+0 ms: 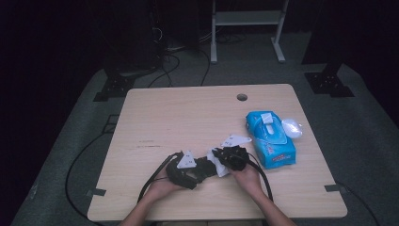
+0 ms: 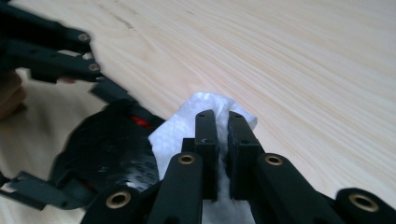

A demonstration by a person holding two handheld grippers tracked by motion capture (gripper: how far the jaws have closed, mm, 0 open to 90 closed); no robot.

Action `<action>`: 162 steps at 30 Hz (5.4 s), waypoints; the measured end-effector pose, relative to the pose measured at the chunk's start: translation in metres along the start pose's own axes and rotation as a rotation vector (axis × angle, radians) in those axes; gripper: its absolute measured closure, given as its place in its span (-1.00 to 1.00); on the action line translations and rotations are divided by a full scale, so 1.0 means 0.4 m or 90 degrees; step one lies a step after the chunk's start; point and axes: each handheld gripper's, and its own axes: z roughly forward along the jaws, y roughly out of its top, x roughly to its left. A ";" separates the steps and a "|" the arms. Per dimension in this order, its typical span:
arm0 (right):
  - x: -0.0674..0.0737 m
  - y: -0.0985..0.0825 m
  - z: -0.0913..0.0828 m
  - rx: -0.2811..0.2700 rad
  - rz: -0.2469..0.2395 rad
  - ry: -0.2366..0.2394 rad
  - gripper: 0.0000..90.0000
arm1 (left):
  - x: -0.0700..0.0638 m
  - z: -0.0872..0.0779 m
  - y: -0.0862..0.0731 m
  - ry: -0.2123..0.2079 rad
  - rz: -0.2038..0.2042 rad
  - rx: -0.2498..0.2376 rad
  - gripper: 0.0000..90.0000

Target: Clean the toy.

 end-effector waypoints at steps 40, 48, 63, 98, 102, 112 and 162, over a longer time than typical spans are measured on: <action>-0.052 -0.033 -0.045 0.029 0.015 0.048 0.86 | 0.064 -0.045 -0.045 0.034 -0.060 -0.028 -0.11; -0.073 -0.030 -0.026 0.016 0.025 0.042 0.85 | 0.059 -0.033 -0.033 0.012 -0.069 -0.015 -0.44; -0.077 -0.024 -0.069 0.043 0.052 0.079 0.85 | 0.125 -0.067 -0.035 -0.073 -0.231 -0.092 -0.46; -0.076 -0.059 -0.067 0.033 0.021 0.097 0.87 | 0.169 -0.008 -0.022 -0.176 -0.299 -0.023 -0.09; -0.071 -0.064 -0.072 0.027 0.005 0.095 0.87 | 0.151 -0.015 -0.020 -0.149 -0.268 -0.038 -0.09; -0.051 -0.076 -0.088 0.027 -0.019 0.093 0.87 | 0.088 -0.041 -0.010 -0.066 -0.154 -0.053 -0.07; 0.034 0.040 -0.050 -0.034 -0.011 0.131 0.86 | 0.026 -0.021 0.013 -0.043 -0.021 -0.092 0.50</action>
